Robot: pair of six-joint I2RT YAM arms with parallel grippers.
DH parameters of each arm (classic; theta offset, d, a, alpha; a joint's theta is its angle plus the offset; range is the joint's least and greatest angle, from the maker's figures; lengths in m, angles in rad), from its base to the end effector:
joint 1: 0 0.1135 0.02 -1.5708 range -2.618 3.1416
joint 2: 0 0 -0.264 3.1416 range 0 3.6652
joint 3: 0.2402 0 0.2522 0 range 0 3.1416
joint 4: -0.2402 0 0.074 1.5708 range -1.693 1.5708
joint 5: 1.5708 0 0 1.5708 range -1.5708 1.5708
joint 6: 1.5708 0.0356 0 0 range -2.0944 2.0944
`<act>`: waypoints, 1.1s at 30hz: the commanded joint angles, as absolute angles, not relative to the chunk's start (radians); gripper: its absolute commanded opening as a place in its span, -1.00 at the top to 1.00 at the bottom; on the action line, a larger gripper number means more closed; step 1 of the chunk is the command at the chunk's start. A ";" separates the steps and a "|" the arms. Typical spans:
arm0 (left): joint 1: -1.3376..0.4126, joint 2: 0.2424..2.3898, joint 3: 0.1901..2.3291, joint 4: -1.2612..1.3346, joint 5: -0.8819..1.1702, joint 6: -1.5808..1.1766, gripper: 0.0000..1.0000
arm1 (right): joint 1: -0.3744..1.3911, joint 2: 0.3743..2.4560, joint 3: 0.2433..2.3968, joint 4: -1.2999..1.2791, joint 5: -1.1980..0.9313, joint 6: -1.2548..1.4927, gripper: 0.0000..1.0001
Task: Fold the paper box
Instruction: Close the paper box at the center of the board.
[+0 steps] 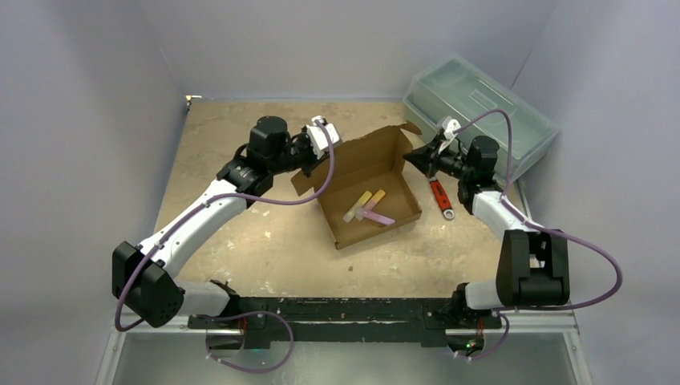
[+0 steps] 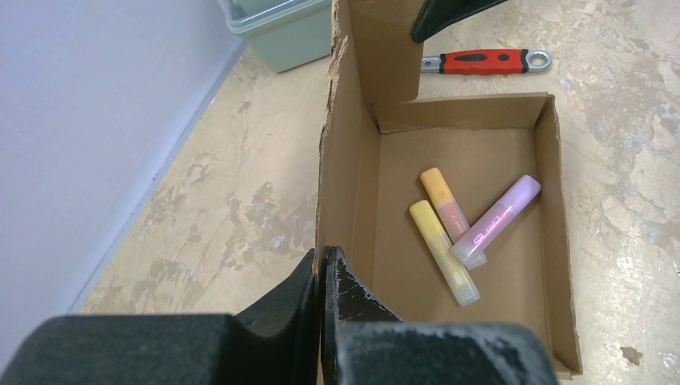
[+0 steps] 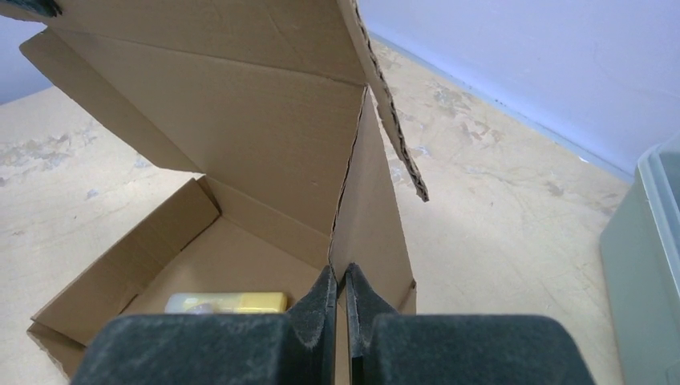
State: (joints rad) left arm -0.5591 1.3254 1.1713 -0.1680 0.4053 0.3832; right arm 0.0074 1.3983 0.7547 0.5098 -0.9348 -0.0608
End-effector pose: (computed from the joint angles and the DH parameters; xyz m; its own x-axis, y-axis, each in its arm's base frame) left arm 0.2540 -0.1755 0.3575 0.0519 0.3728 -0.9264 0.8465 0.4758 0.2389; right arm 0.3007 0.0309 0.2619 -0.0844 -0.0367 -0.9958 -0.8083 0.5869 0.0469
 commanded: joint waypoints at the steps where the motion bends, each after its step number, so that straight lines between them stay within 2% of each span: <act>1: -0.565 1.313 1.181 -0.082 0.494 0.352 1.00 | 0.040 1.410 0.751 0.505 -1.031 -0.010 0.95; 3: -0.565 1.313 1.181 -0.081 0.496 0.353 1.00 | 0.040 1.410 0.747 0.507 -1.036 -0.007 1.00; 20: -0.563 1.315 1.180 -0.080 0.502 0.351 1.00 | 0.054 1.431 0.735 0.542 -1.092 0.072 1.00; 25: -0.562 1.315 1.181 -0.080 0.502 0.352 1.00 | 0.054 1.417 0.779 0.377 -1.057 -0.112 0.74; 27: -0.561 1.315 1.180 -0.080 0.504 0.352 1.00 | 0.054 1.417 0.786 0.369 -1.043 -0.123 0.71; 31: -0.561 1.315 1.180 -0.081 0.505 0.351 1.00 | 0.054 1.414 0.783 0.369 -1.053 -0.135 0.47; 33: -0.561 1.315 1.180 -0.081 0.507 0.351 1.00 | 0.054 1.413 0.785 0.367 -1.053 -0.139 0.42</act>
